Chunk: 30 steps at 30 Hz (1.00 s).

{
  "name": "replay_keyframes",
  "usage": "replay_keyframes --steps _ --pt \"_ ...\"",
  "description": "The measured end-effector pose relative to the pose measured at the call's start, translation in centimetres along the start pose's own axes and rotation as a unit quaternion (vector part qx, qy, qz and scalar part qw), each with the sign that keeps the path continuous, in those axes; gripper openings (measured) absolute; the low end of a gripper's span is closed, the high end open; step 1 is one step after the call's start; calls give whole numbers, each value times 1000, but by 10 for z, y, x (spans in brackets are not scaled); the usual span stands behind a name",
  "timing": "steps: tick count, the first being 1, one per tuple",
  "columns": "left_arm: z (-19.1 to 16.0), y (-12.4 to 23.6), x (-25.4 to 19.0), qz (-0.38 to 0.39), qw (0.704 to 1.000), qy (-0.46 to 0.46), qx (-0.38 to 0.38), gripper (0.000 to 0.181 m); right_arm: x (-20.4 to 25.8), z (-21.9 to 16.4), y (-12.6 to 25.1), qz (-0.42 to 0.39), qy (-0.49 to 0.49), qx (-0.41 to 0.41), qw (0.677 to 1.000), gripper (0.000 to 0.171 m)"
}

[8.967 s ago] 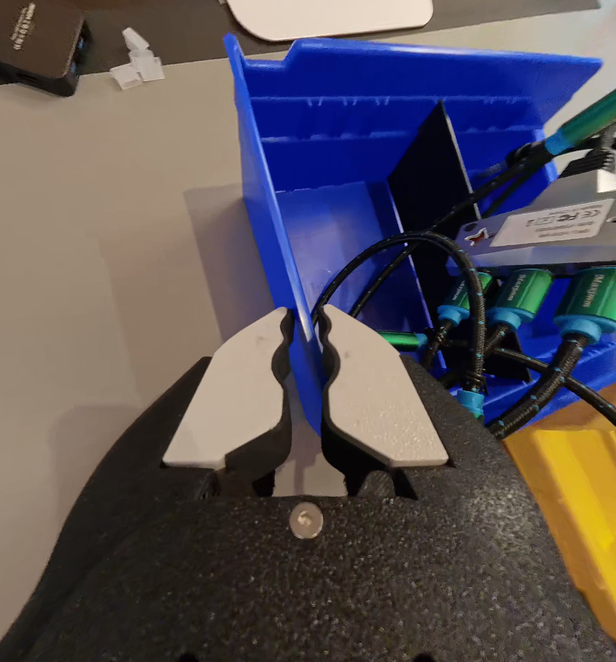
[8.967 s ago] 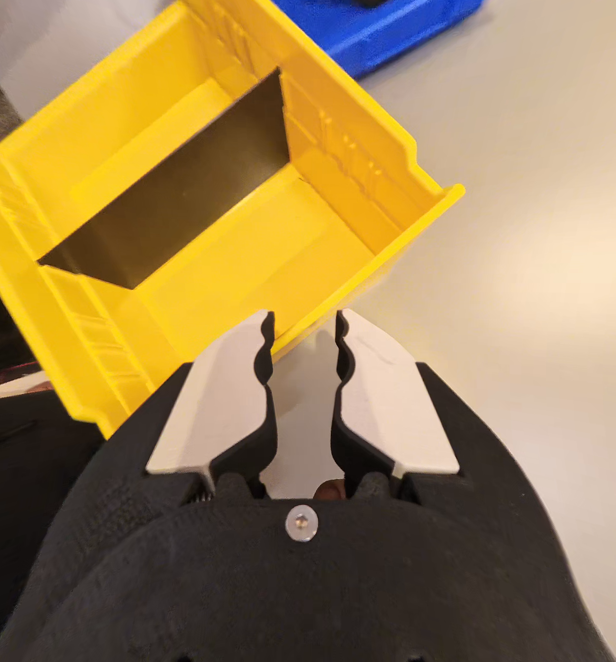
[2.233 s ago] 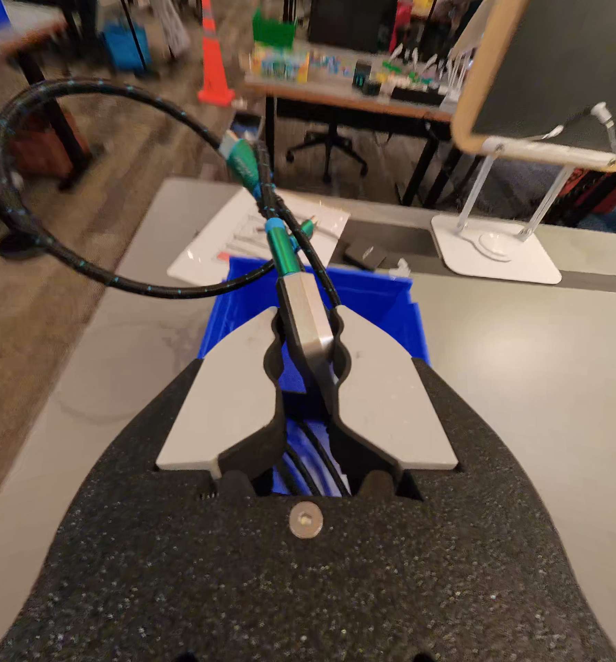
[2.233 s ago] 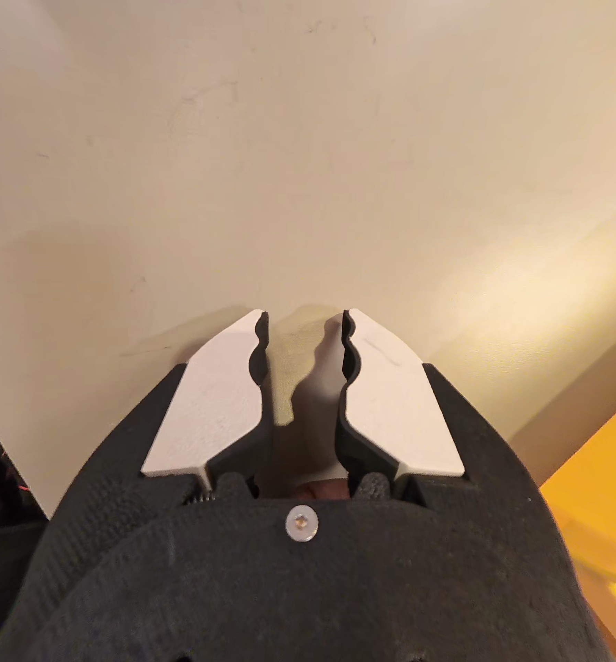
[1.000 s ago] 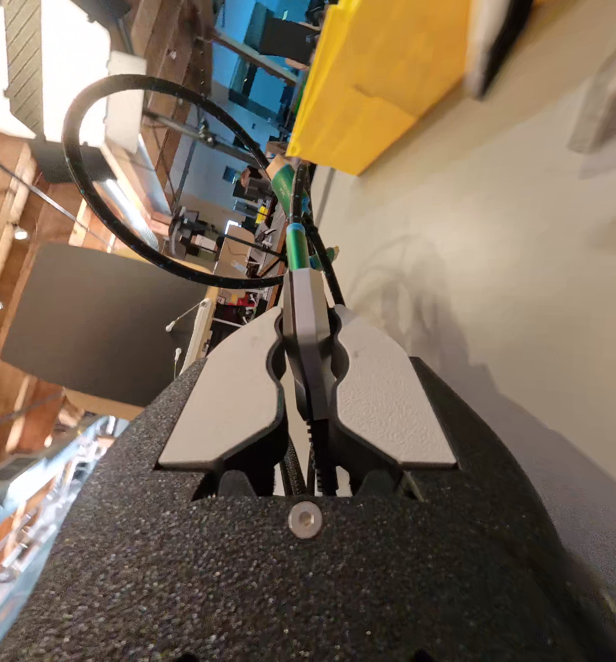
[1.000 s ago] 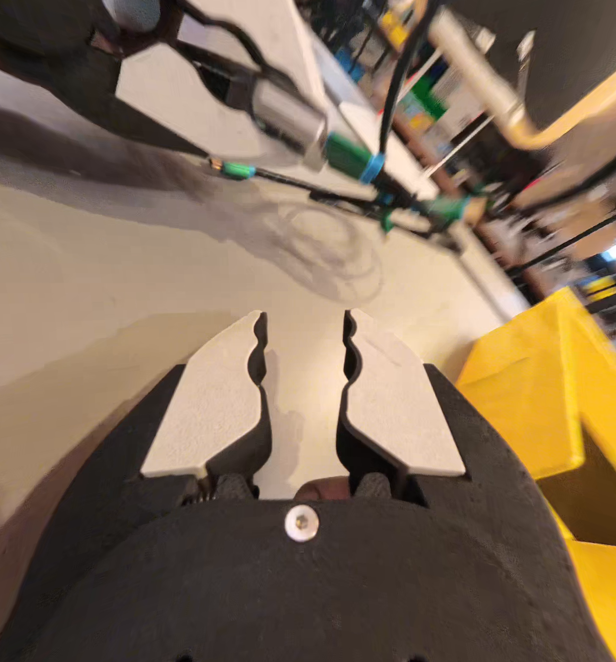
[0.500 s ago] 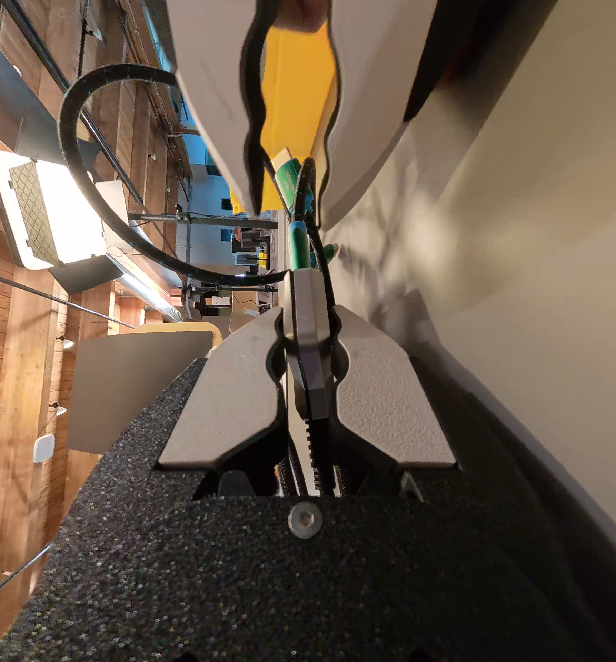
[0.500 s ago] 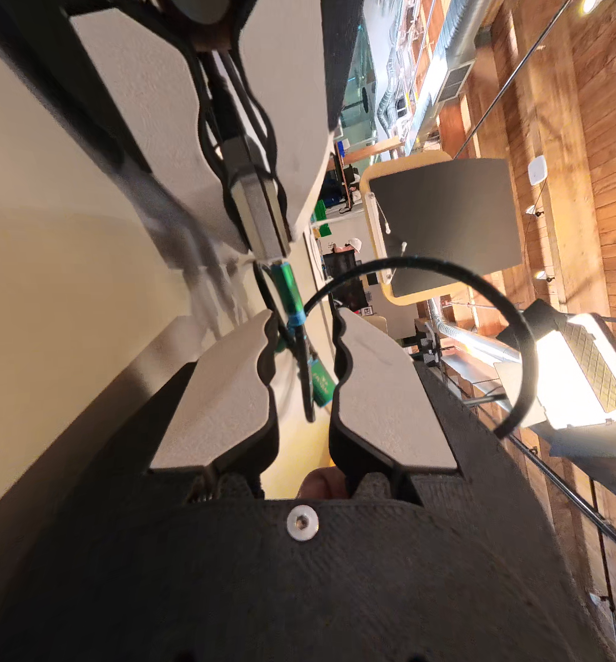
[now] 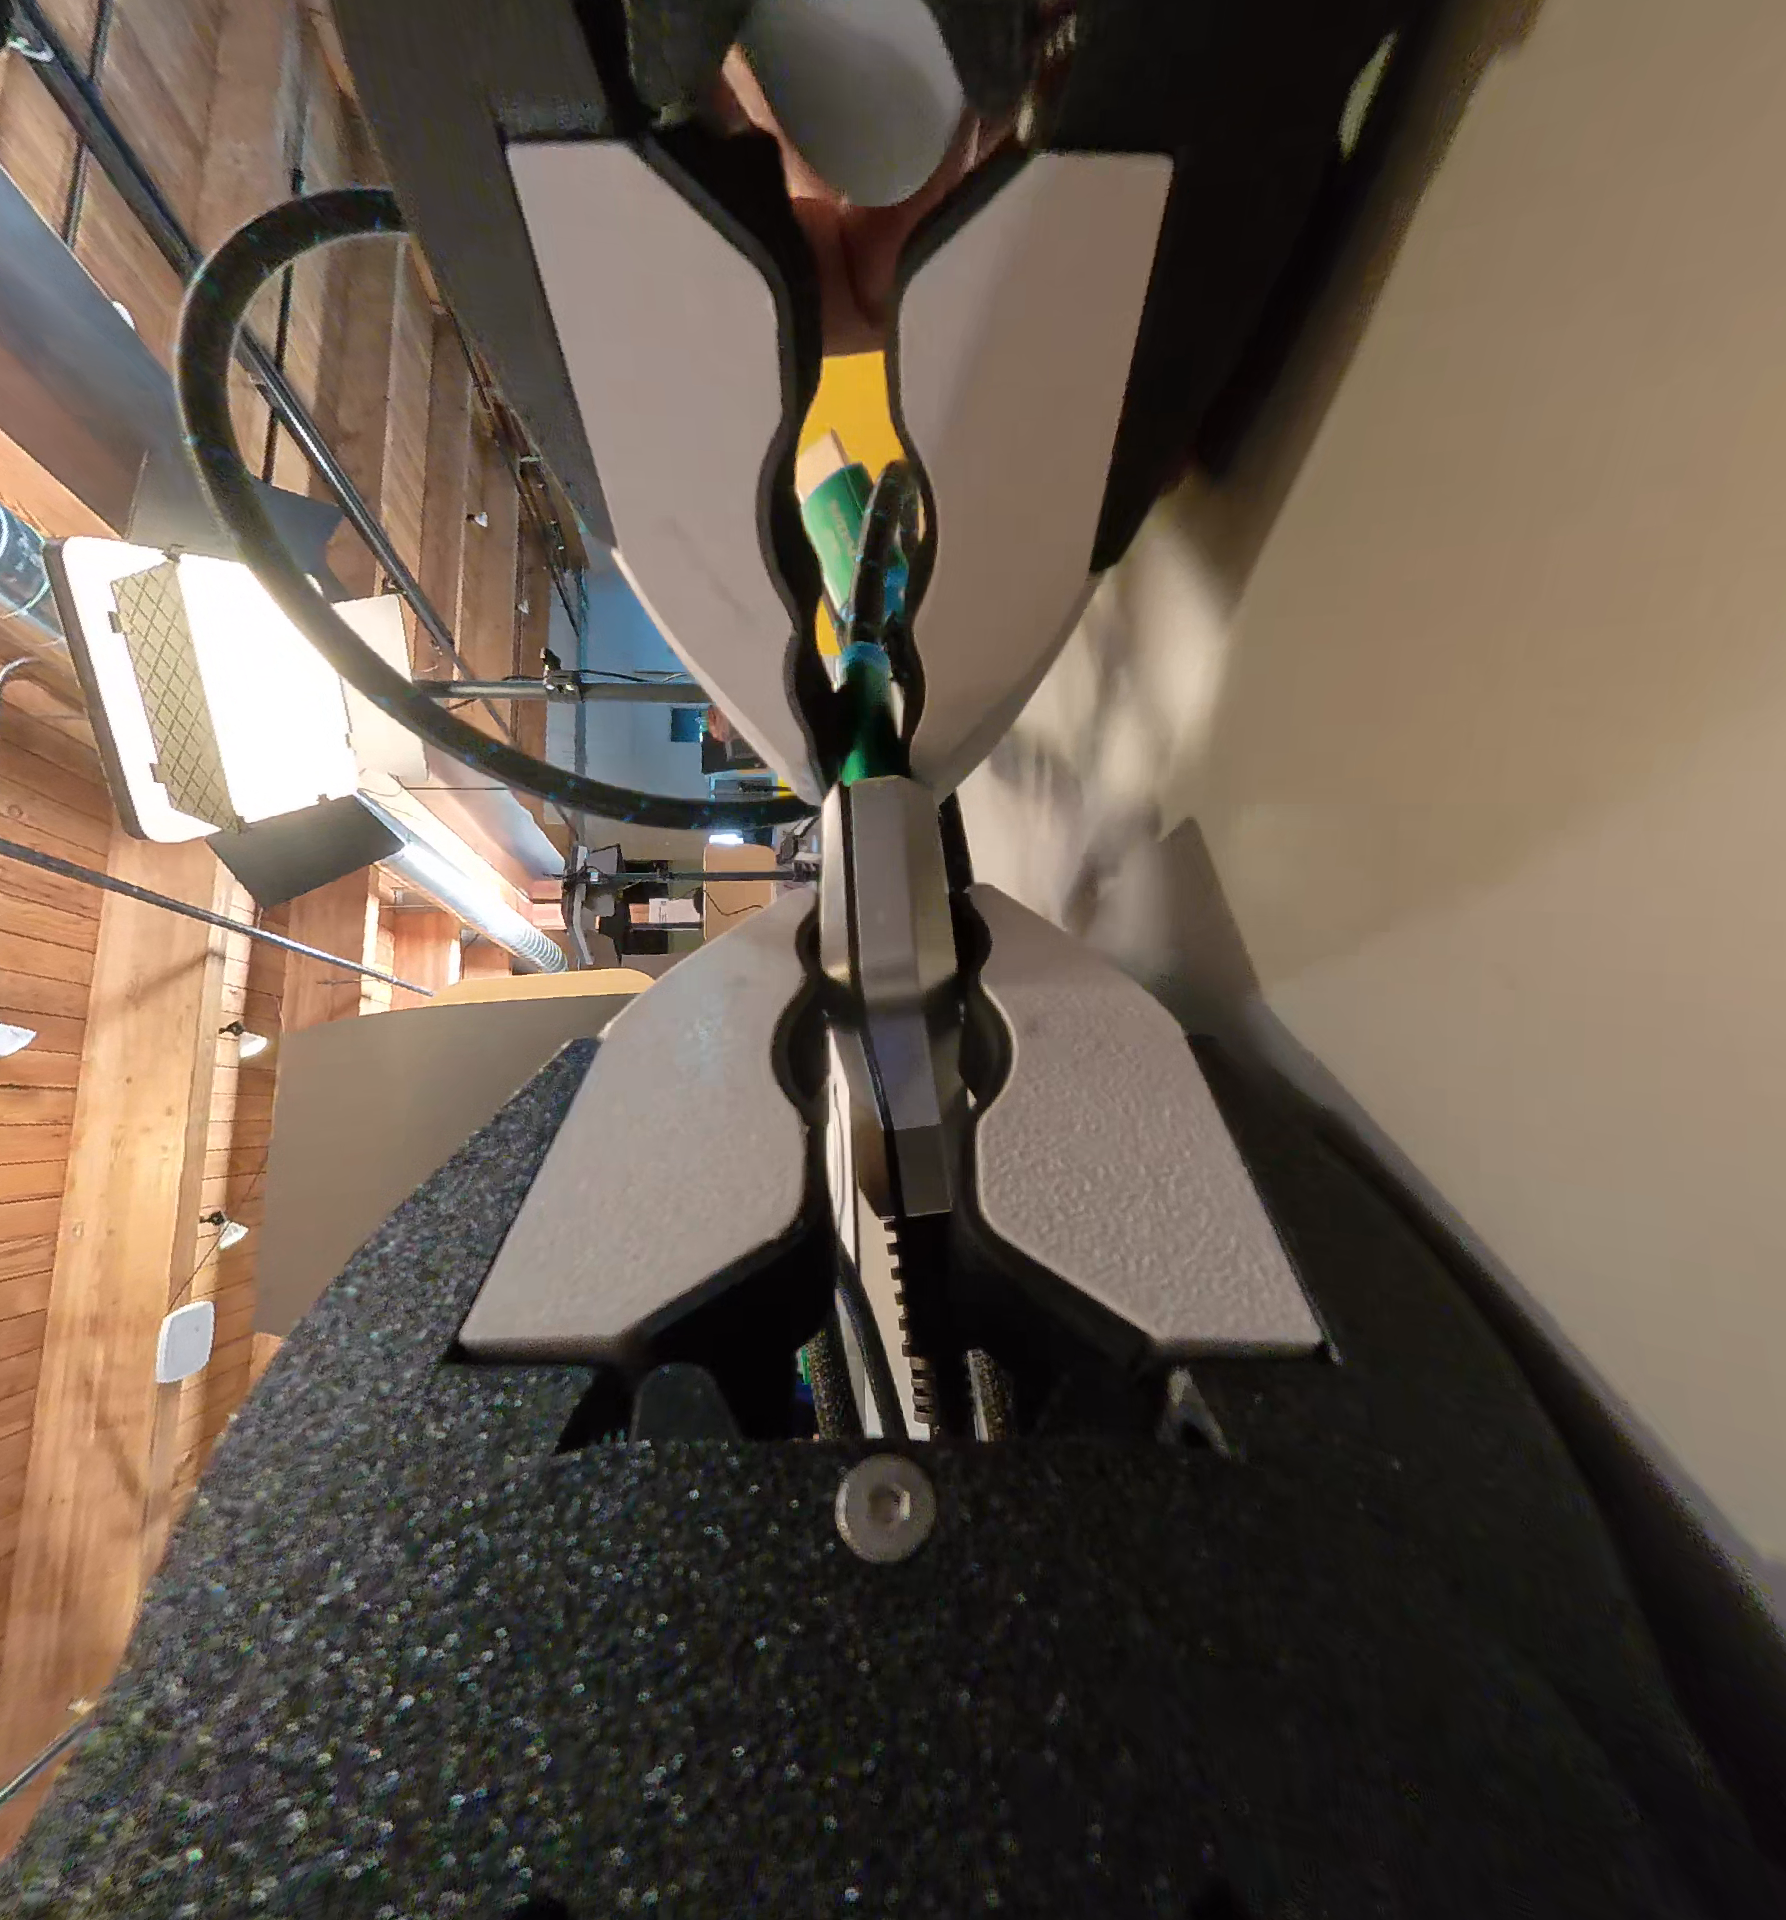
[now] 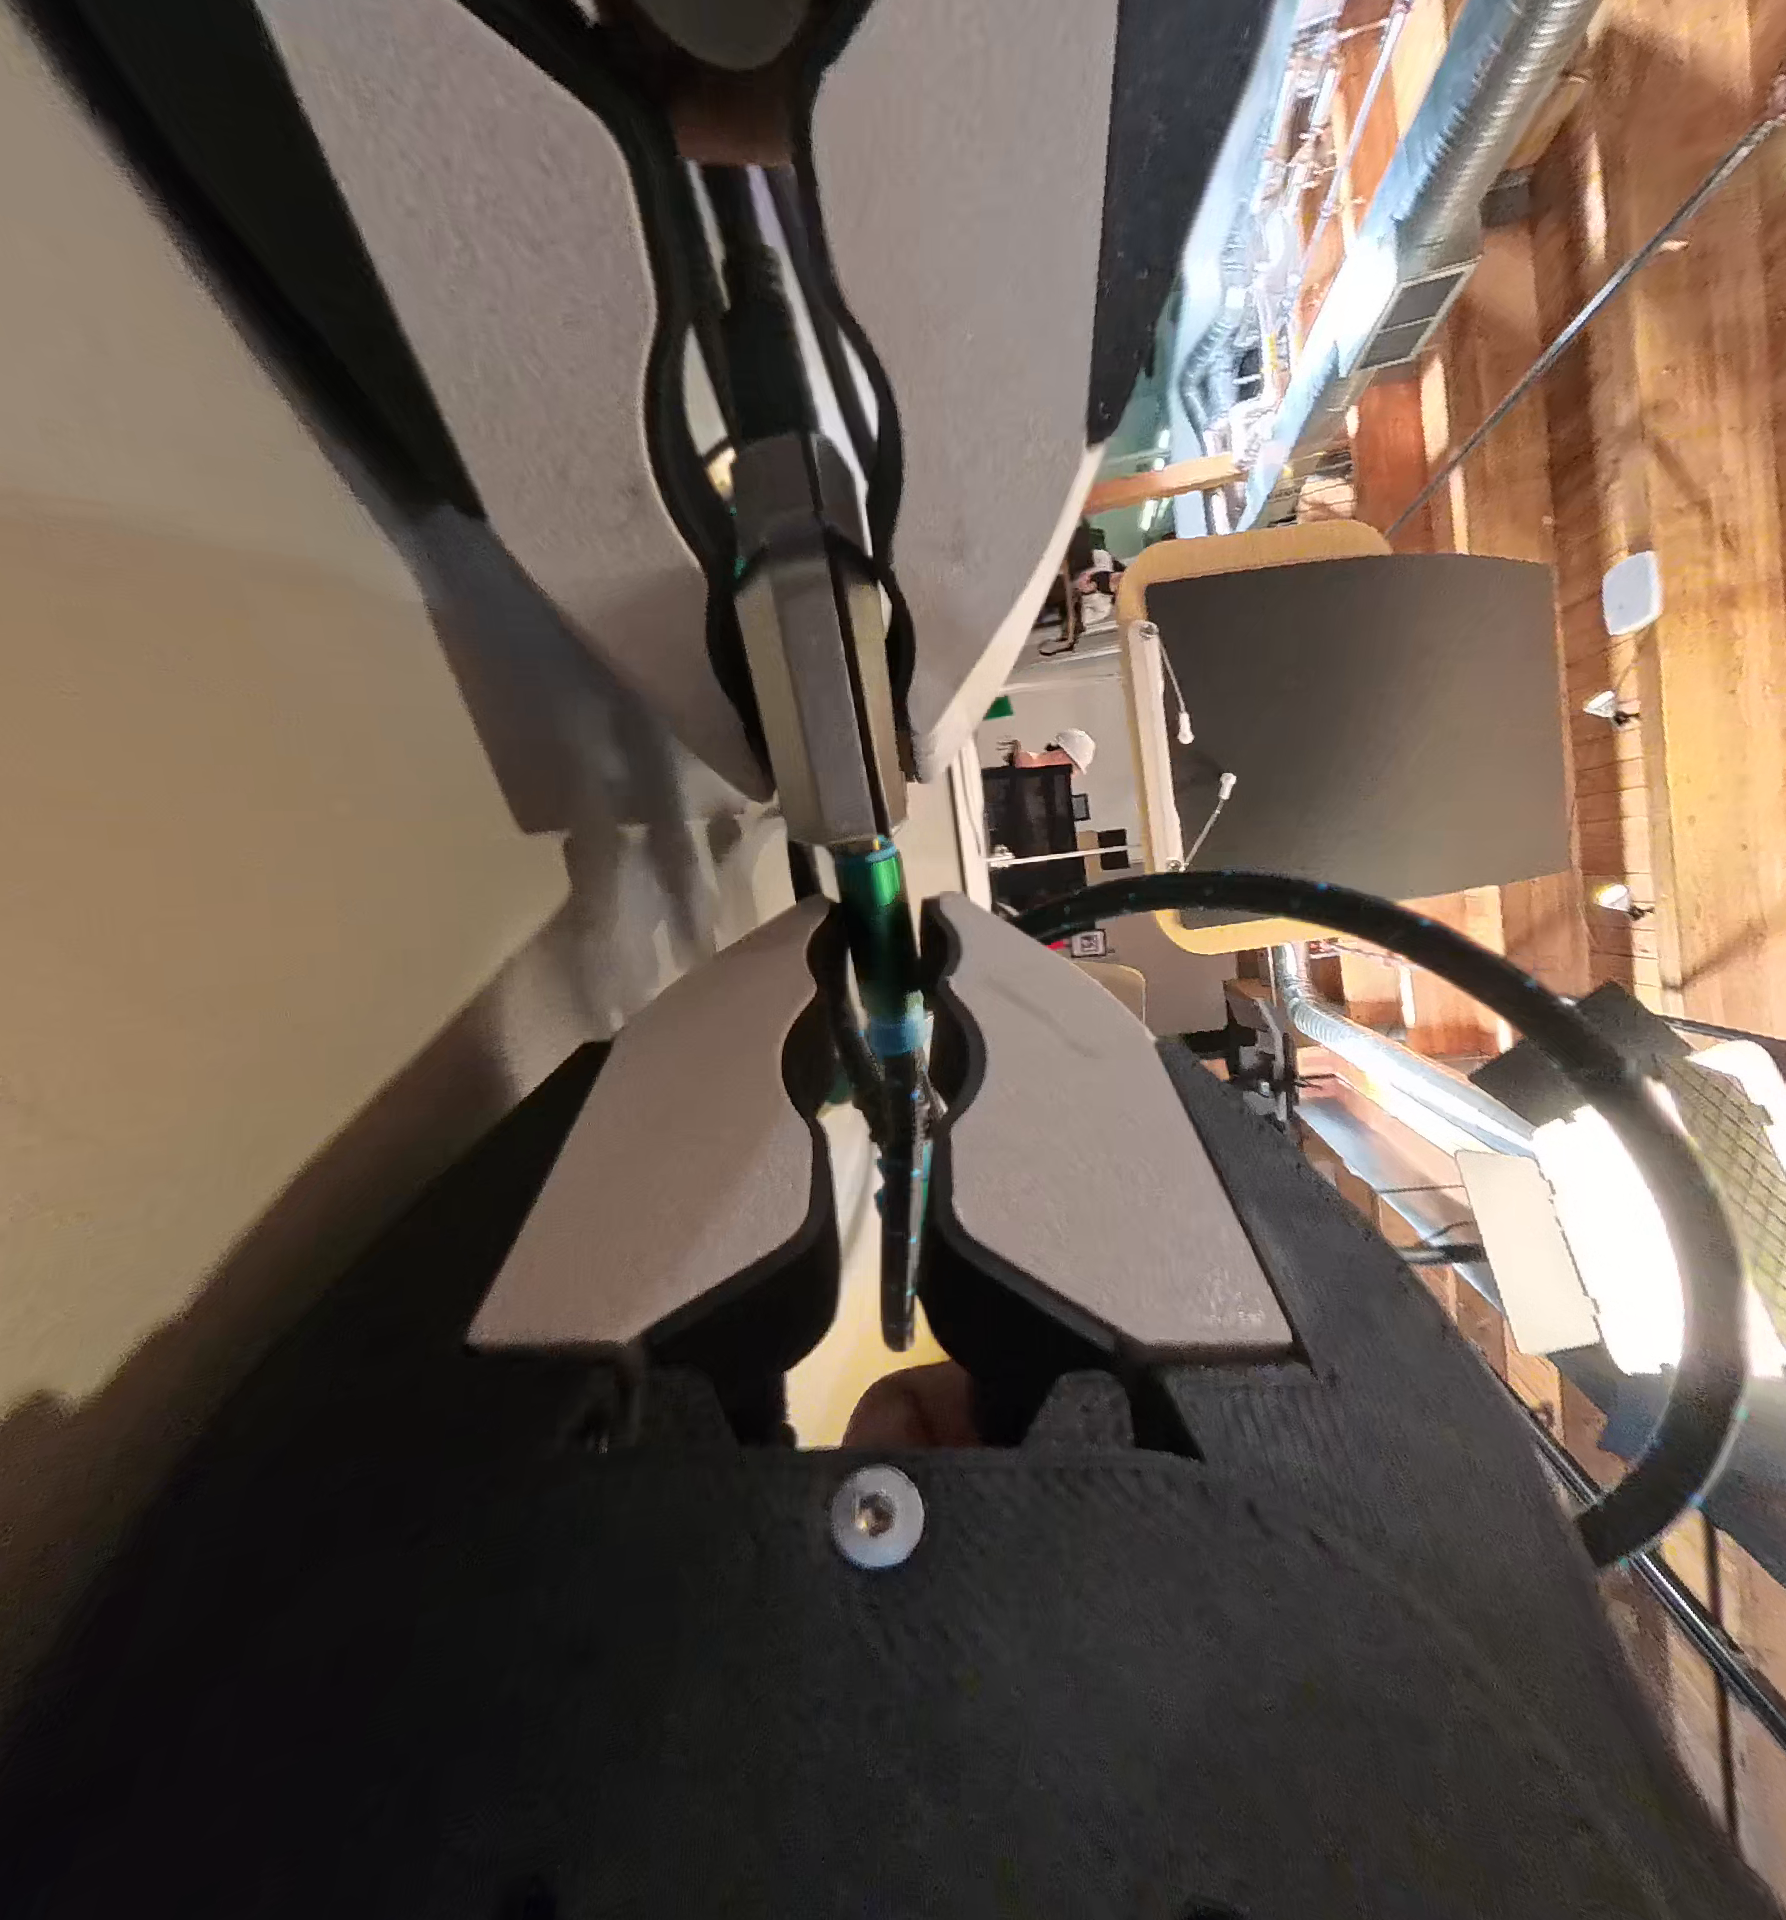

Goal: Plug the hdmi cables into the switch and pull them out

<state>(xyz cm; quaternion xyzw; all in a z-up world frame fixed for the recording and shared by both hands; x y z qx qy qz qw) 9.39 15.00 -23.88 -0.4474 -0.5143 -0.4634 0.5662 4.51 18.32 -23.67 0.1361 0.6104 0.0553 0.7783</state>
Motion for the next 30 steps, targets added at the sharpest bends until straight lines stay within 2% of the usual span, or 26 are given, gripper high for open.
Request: replay_keyframes --steps 7,21,30 --pt "-3 3 -3 -19 999 19 -20 22 5 2 6 39 34 -34 998 12" --pt "-5 1 -2 -26 998 51 -14 22 5 2 10 28 15 -44 999 12" --pt "-5 2 -4 -41 997 70 -19 23 6 3 14 54 -8 -69 996 13"
Point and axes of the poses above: each gripper's, where its closed fingertips meet, y back along the fingers, z out of its top, x = y × z across the jaws, the point moved 4 cm from there along y, back along the fingers, and after that the axes turned 10 degrees about z, right-handed, at the moved point
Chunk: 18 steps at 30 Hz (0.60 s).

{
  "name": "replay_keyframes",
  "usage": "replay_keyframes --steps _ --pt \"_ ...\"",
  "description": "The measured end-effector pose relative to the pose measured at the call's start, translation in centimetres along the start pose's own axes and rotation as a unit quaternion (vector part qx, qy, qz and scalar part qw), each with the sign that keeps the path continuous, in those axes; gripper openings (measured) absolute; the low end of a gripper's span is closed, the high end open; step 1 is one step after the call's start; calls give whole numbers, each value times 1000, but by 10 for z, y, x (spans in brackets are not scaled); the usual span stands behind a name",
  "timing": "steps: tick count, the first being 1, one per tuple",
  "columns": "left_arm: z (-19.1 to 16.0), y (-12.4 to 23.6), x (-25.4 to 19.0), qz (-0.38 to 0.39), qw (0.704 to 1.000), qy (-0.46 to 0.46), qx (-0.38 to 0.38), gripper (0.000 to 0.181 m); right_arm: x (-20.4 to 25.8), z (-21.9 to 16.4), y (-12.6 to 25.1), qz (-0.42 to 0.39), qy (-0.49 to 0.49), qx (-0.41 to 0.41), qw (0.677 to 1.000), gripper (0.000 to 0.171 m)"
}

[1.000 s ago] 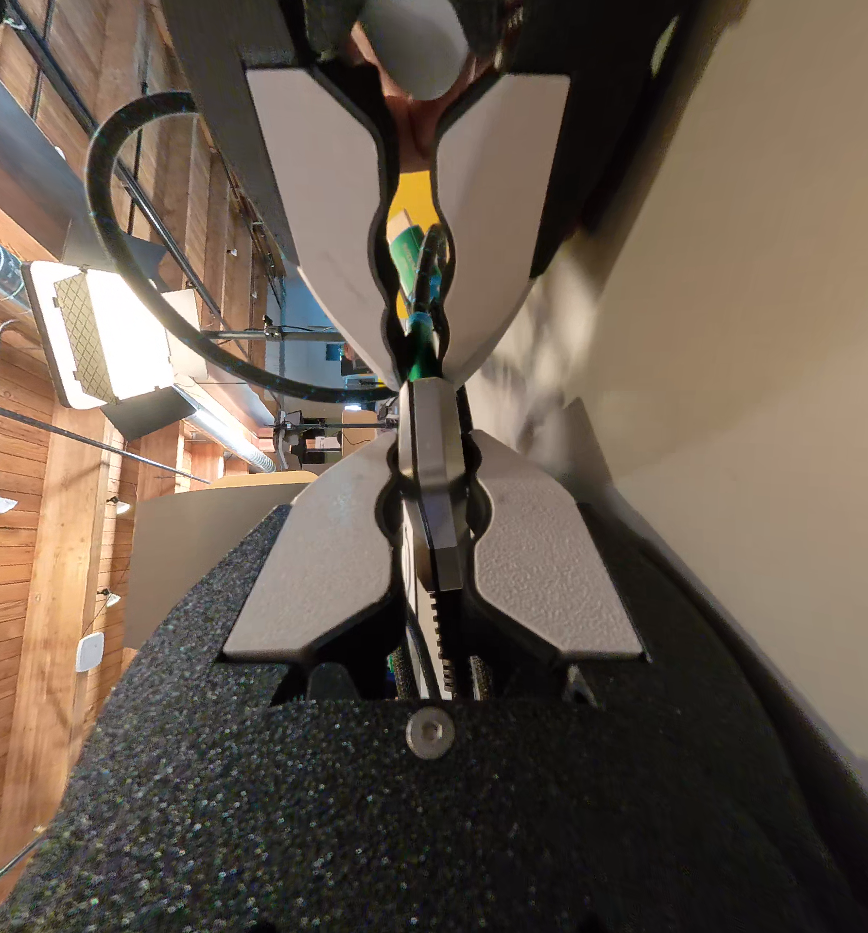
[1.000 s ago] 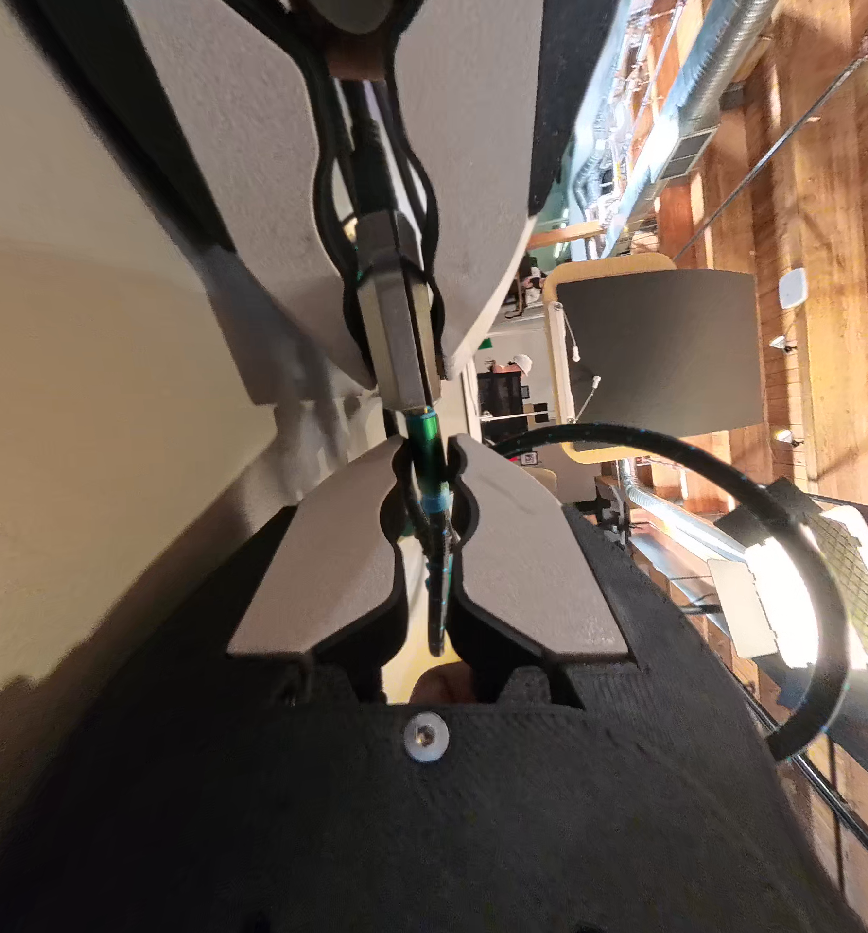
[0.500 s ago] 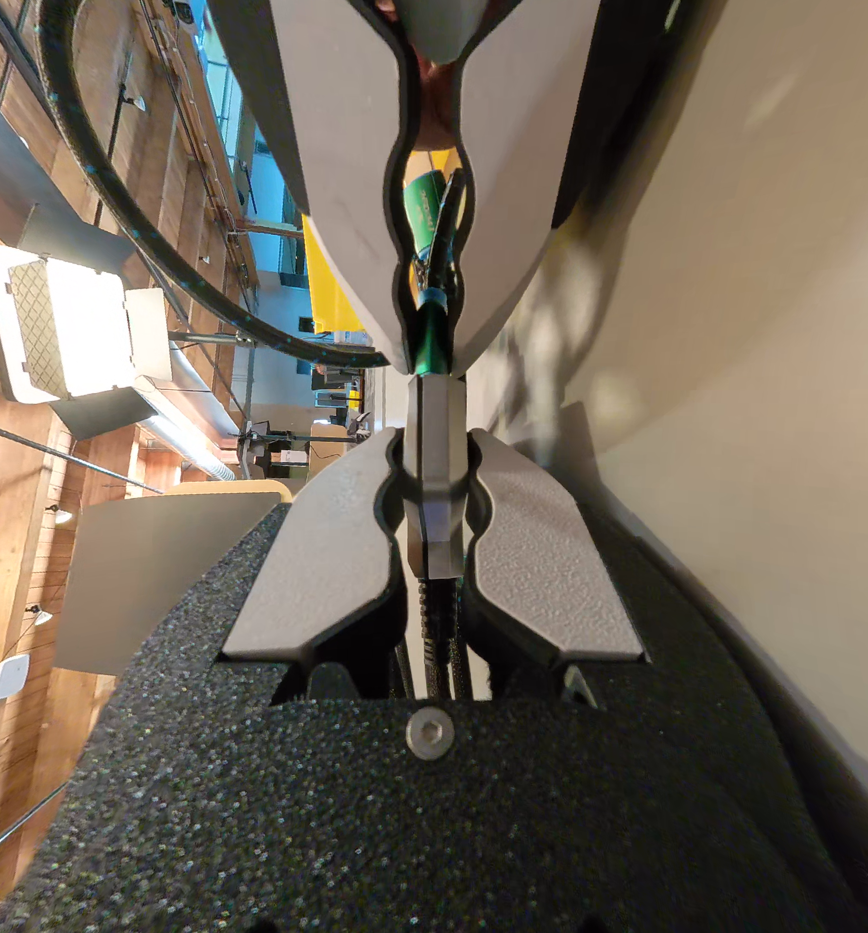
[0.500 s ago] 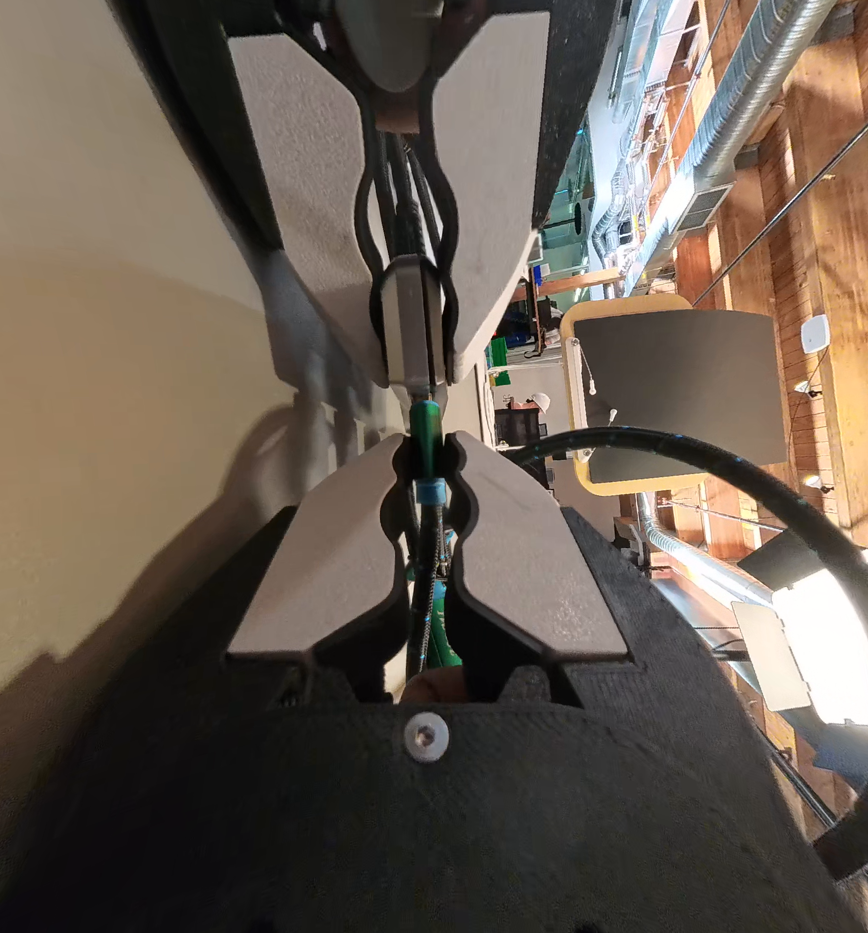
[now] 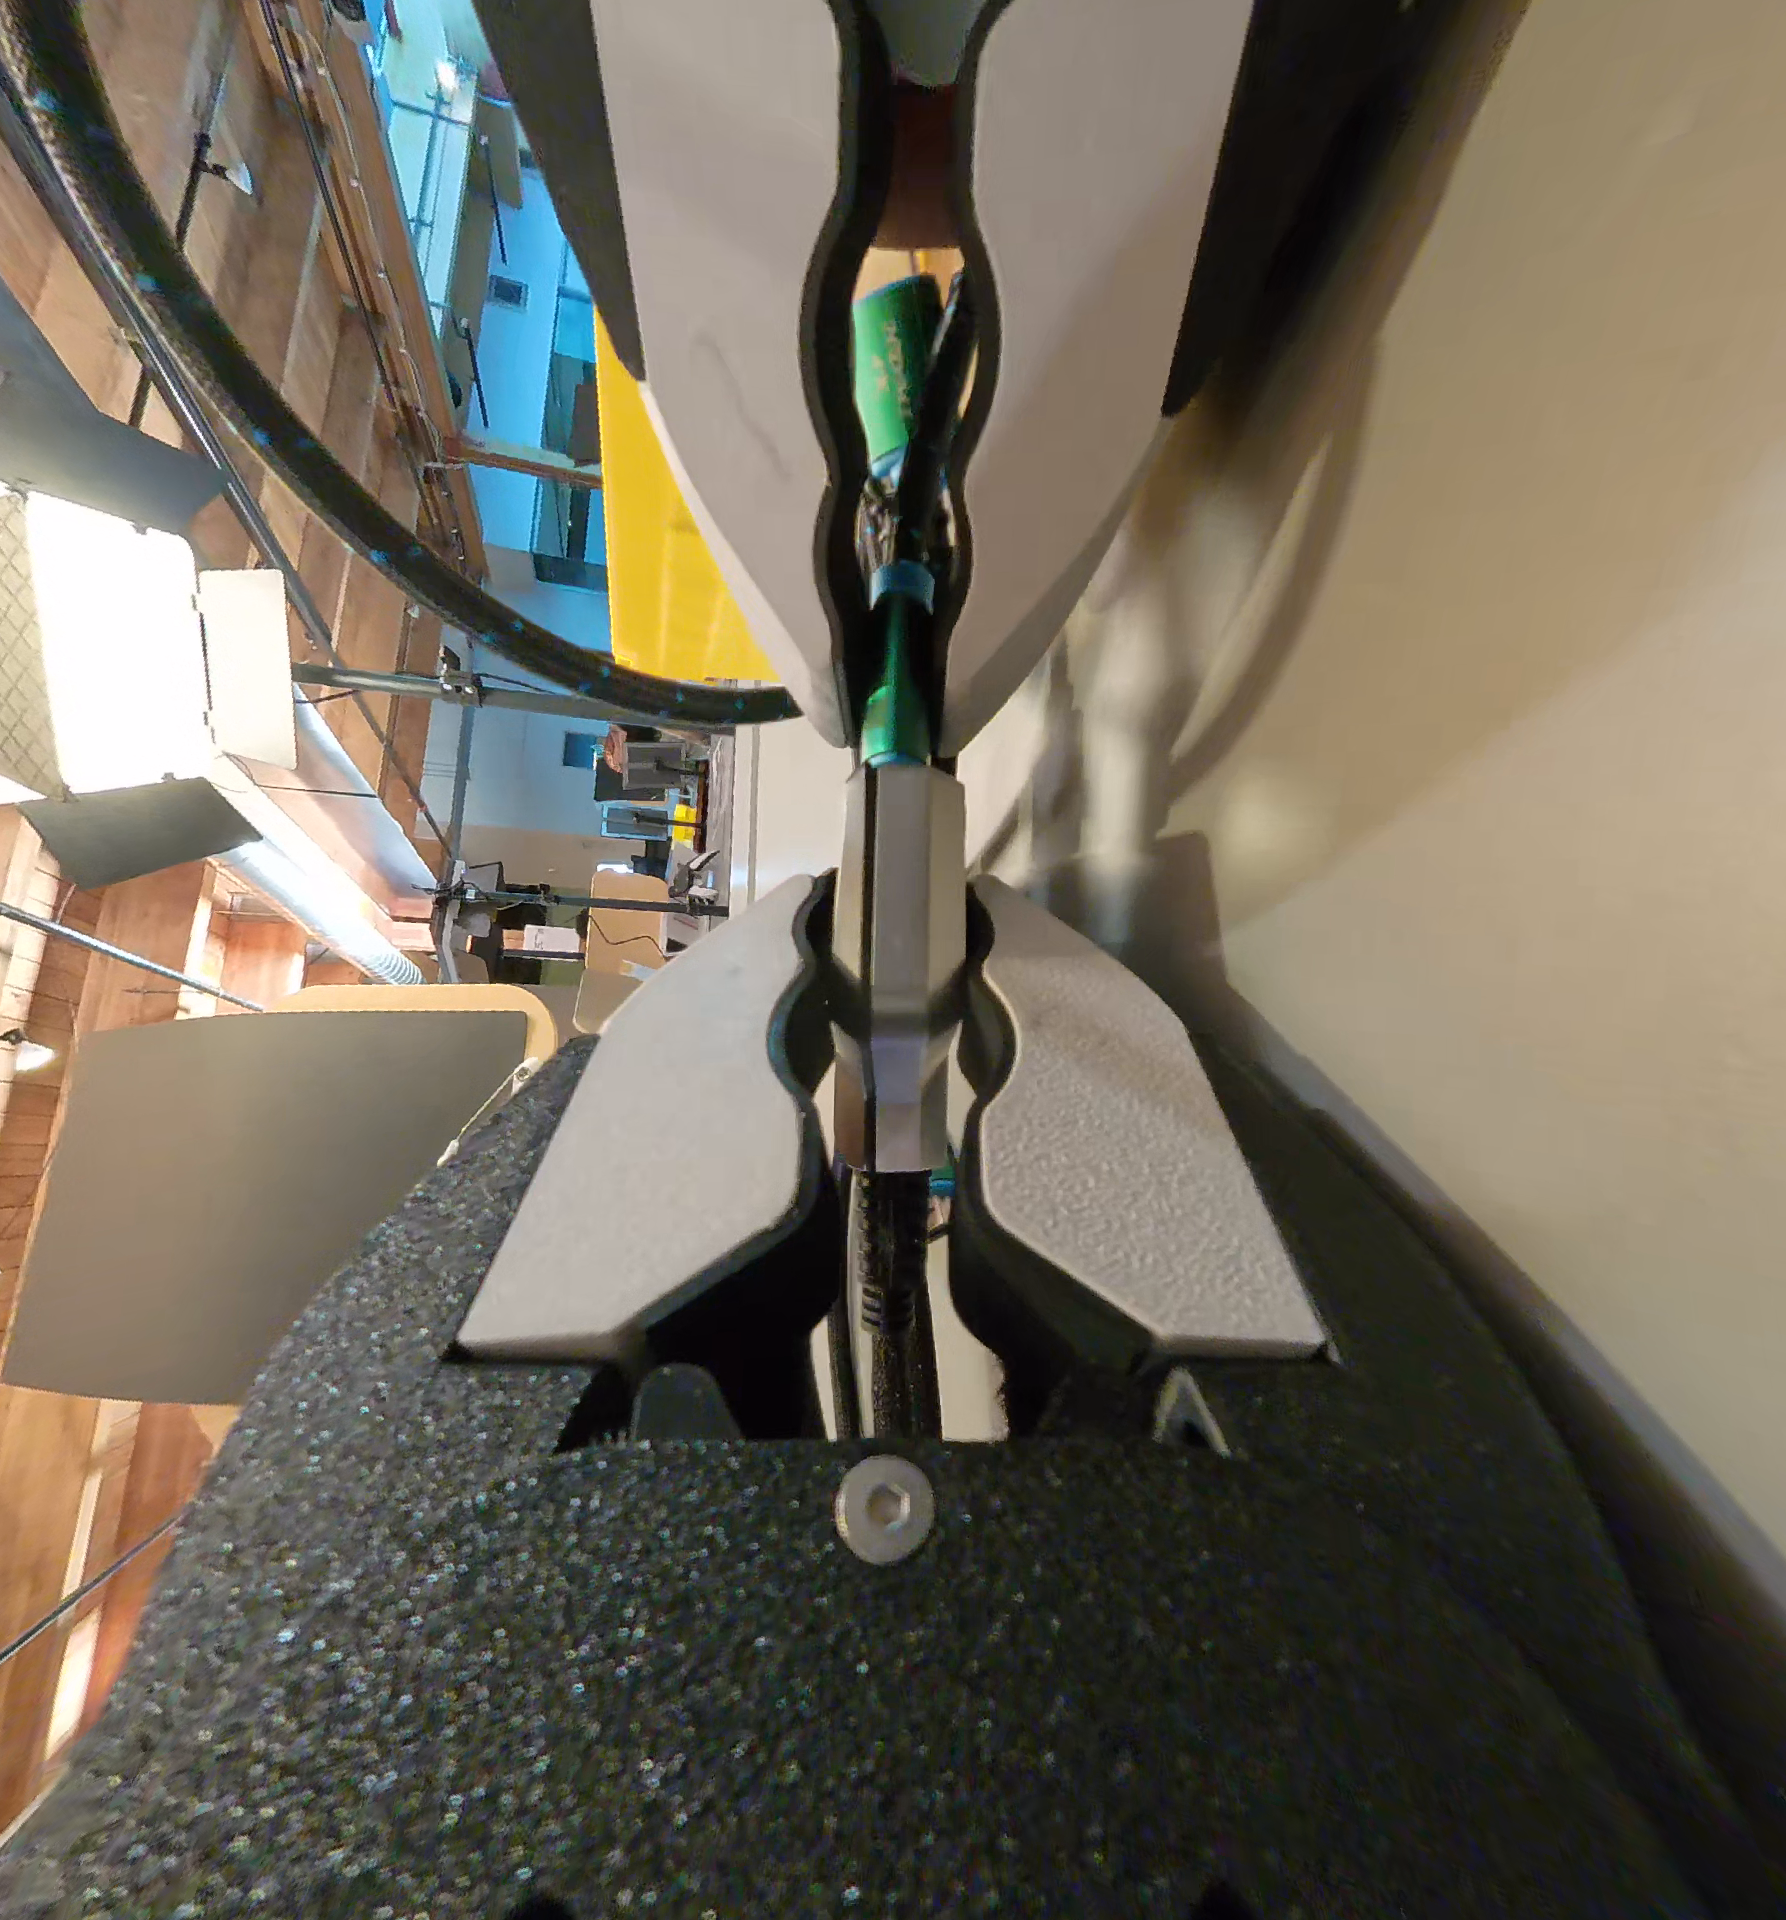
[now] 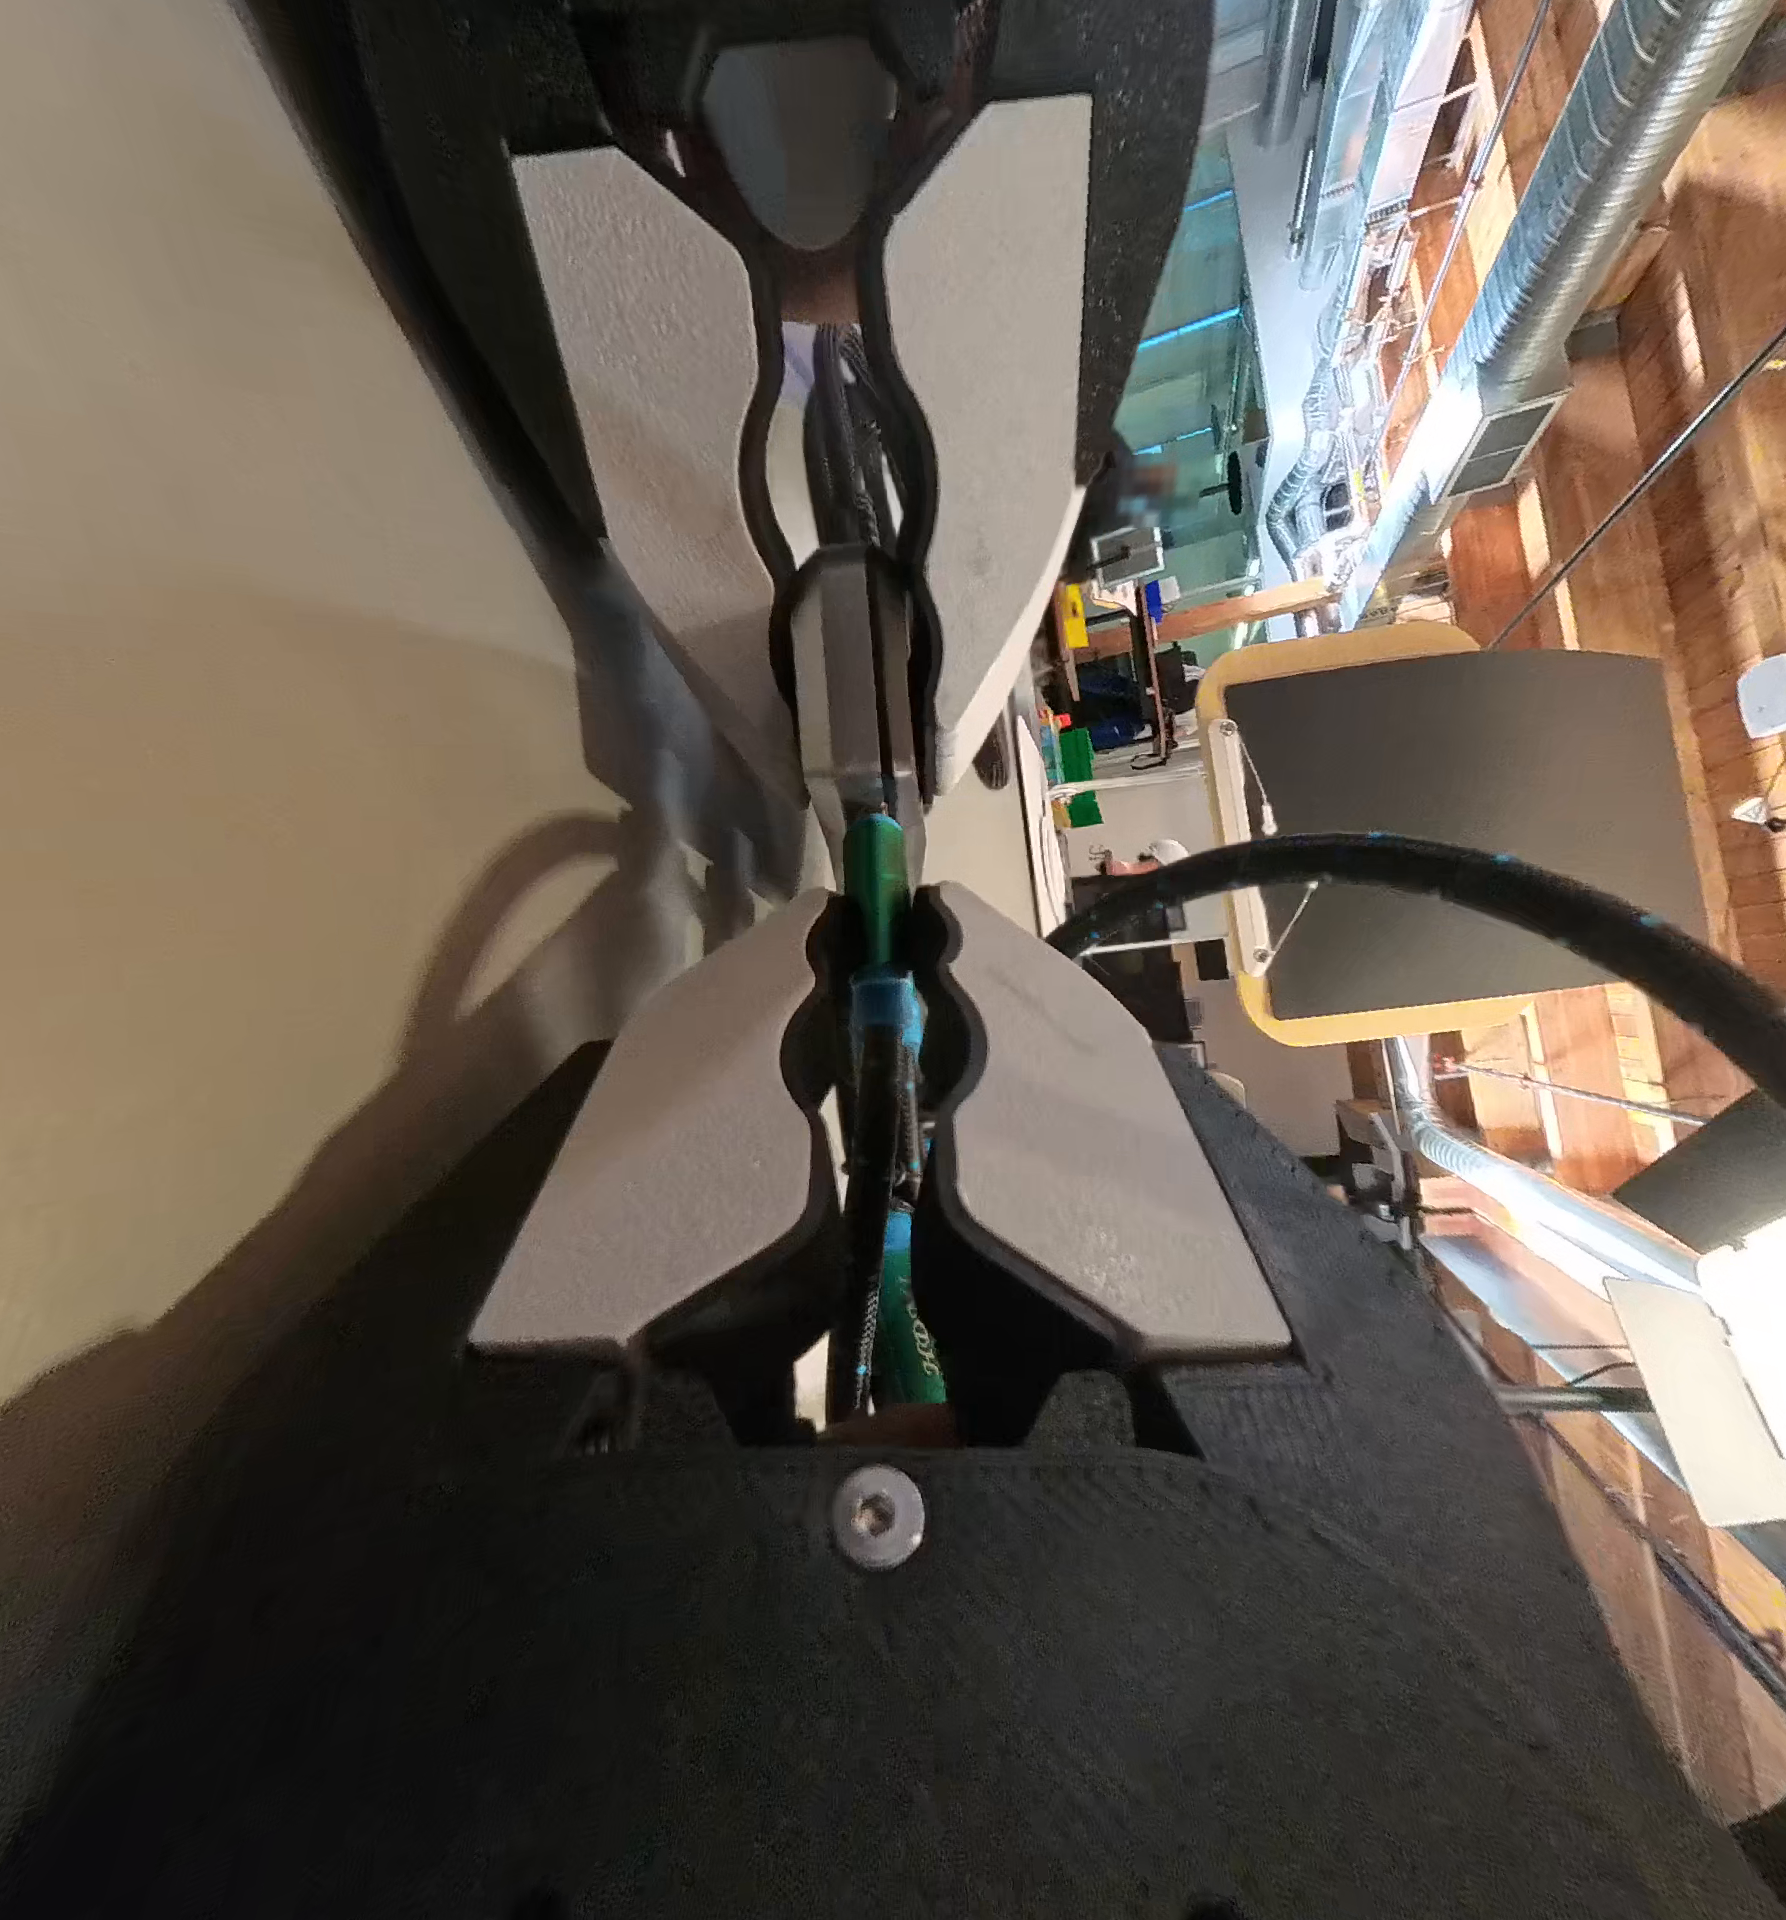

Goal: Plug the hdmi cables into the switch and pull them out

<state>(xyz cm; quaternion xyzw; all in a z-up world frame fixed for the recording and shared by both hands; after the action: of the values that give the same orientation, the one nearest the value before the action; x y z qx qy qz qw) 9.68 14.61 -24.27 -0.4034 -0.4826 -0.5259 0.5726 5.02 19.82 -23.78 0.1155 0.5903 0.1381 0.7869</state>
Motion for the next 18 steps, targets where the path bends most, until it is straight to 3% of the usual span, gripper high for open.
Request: replay_keyframes --steps 4,5,7,10,18 --pt "-4 1 1 1 1000 3 18 23 -3 -7 4 0 -16 8 1000 12" --pt "-23 2 7 12 997 13 71 23 -8 -19 11 -13 -34 20 999 12" --pt "-51 15 19 39 993 34 106 22 -18 -33 27 -45 -64 10 997 12" --pt "-50 14 15 29 993 24 109 22 -8 -25 18 -34 -9 29 999 13" --pt "-62 13 20 44 987 40 150 21 -24 -31 33 -83 -60 10 995 12"
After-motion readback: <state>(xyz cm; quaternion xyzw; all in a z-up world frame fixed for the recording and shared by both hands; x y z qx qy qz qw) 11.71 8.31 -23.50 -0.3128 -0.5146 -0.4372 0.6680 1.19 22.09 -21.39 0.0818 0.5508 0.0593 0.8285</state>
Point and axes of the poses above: each gripper's, where its closed fingertips meet, y back along the fingers, z out of its top, x = y × z across the jaws, the point moved 4 cm from there along y, back along the fingers, and after that the axes turned 10 degrees about z, right-handed, at the moved point
